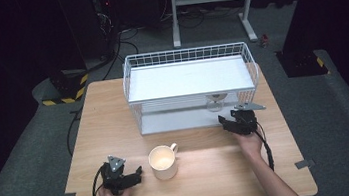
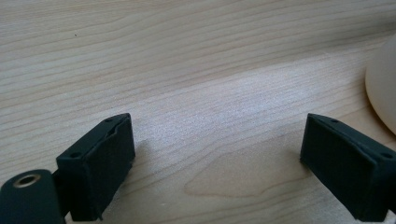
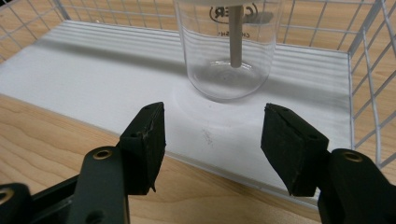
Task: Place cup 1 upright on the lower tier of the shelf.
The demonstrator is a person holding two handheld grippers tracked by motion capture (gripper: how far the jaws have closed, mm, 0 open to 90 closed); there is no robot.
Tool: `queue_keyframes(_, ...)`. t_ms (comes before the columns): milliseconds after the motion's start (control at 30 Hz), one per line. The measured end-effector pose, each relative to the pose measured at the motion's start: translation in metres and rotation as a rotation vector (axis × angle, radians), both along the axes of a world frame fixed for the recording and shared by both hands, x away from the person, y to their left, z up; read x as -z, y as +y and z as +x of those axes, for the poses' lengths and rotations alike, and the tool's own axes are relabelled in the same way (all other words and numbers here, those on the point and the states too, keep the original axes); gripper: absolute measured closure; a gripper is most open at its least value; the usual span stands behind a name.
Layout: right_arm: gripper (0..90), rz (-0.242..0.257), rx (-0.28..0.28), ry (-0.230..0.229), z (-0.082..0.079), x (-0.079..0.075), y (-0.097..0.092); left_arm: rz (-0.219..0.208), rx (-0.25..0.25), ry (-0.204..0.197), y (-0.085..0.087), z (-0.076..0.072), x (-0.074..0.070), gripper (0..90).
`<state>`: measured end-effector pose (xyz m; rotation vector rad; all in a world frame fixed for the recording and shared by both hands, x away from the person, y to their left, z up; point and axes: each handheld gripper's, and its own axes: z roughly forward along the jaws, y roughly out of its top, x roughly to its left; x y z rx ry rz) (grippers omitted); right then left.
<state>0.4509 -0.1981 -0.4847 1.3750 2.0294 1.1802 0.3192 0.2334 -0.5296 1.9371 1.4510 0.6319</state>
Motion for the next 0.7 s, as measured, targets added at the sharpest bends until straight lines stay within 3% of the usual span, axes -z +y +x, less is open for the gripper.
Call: queue_keyframes(700,36.7,0.05,-0.002,-0.057,-0.019,-0.01,-0.02,0.002,-0.004,-0.002,0.0,0.0,0.0,11.4)
